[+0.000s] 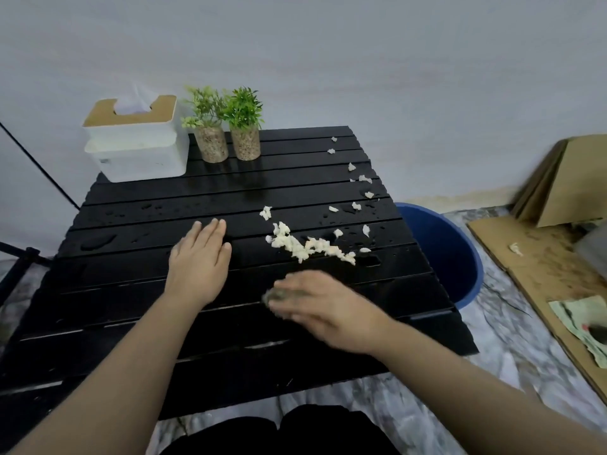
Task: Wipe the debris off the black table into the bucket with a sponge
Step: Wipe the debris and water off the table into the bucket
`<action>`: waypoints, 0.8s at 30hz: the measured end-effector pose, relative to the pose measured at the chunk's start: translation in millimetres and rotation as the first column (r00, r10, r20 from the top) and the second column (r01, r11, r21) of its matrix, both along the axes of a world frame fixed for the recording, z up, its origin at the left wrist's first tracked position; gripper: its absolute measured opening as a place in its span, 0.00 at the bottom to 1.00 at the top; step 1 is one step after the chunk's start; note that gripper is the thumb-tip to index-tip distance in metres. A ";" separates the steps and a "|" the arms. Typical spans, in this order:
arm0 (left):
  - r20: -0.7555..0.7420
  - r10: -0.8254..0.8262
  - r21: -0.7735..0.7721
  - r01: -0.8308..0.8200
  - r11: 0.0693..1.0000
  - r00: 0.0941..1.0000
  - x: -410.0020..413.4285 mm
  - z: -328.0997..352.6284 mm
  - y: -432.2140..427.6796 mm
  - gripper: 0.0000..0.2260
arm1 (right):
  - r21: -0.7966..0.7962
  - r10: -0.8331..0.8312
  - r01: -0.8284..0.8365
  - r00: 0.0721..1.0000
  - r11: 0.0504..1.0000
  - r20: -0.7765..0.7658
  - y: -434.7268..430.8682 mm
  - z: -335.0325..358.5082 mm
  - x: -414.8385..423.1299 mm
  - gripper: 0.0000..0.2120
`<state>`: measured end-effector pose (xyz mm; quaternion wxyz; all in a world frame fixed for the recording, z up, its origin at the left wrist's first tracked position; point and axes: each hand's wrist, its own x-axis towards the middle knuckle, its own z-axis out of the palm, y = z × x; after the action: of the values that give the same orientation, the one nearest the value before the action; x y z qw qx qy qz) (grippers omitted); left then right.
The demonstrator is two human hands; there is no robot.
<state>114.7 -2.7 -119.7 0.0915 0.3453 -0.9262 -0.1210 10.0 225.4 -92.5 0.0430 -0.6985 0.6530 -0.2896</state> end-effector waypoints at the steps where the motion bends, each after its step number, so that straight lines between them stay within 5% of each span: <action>1: 0.025 0.005 0.015 -0.005 1.000 1.000 -2.9 -0.3 -10.8 0.22 | 0.022 0.029 -0.027 0.997 0.999 -0.073 -0.2 -6.4 6.8 0.12; 8: 0.118 -0.010 0.015 0.009 1.000 0.993 -7.3 -13.0 -29.4 0.23 | 0.049 -0.049 0.058 0.985 0.997 -0.167 -45.0 -12.1 -33.1 0.12; 14: 0.110 -0.016 -0.008 0.017 1.000 0.994 -6.2 -16.4 -28.9 0.24 | 0.036 -0.300 0.302 0.917 0.953 0.261 -54.7 2.3 -45.3 0.14; 20: 0.126 -0.012 -0.030 0.016 0.999 0.992 -8.2 -20.8 -32.1 0.24 | 0.038 0.071 -0.069 0.996 0.997 -0.062 -37.5 -18.4 10.0 0.12; 24: 0.117 -0.012 -0.014 0.014 1.000 0.993 -8.2 -18.1 -31.1 0.23 | 0.011 -0.044 0.046 0.993 0.999 -0.108 -62.0 -15.7 -23.9 0.12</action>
<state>106.5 -33.8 -137.8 0.0392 0.3450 -0.9330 -0.0942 -13.8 163.4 -108.2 0.0058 -0.6979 0.6718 -0.2483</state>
